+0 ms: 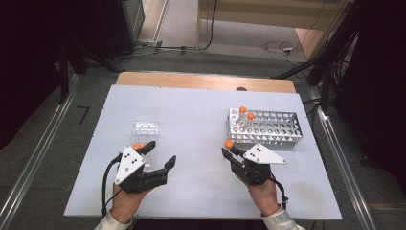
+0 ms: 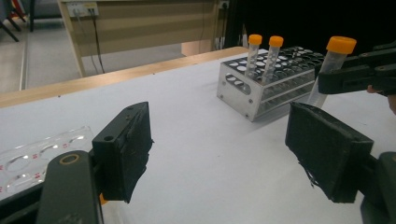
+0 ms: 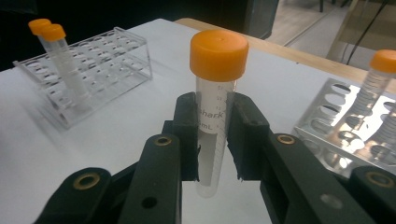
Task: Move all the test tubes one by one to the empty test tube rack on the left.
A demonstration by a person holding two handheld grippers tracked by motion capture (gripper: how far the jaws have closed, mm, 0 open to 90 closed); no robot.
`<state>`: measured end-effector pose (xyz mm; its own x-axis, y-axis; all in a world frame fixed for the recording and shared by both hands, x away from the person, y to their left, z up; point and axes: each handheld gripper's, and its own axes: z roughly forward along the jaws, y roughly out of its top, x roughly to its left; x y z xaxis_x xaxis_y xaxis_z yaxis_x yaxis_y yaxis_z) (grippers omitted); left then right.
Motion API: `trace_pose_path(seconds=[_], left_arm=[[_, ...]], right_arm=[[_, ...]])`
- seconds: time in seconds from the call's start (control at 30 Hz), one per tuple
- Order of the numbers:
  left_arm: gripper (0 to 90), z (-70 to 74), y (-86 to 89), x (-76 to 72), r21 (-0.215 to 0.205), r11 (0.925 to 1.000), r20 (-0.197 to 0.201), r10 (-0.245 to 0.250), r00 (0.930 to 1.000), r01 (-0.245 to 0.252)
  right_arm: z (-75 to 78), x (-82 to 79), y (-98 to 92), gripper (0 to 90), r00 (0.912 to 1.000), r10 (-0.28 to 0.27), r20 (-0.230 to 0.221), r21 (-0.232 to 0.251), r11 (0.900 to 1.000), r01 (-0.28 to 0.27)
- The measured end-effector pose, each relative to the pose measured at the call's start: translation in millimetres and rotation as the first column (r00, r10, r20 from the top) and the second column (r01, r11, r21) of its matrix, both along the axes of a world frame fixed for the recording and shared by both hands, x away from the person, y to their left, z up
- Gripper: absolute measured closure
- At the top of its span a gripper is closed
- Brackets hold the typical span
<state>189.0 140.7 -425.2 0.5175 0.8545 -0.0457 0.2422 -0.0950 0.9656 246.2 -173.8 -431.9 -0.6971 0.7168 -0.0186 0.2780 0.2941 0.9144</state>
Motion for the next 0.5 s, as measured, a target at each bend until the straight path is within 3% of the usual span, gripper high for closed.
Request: trace_pose_path(seconds=[0.5], left_arm=[[22.6,-3.1,-10.4,-0.8,0.009,0.9992,-0.007,-0.038,0.9992,0.038]], right_arm=[[-6.8,-7.6,19.8,71.9,0.9978,0.065,-0.006,-0.023,0.998,-0.066]])
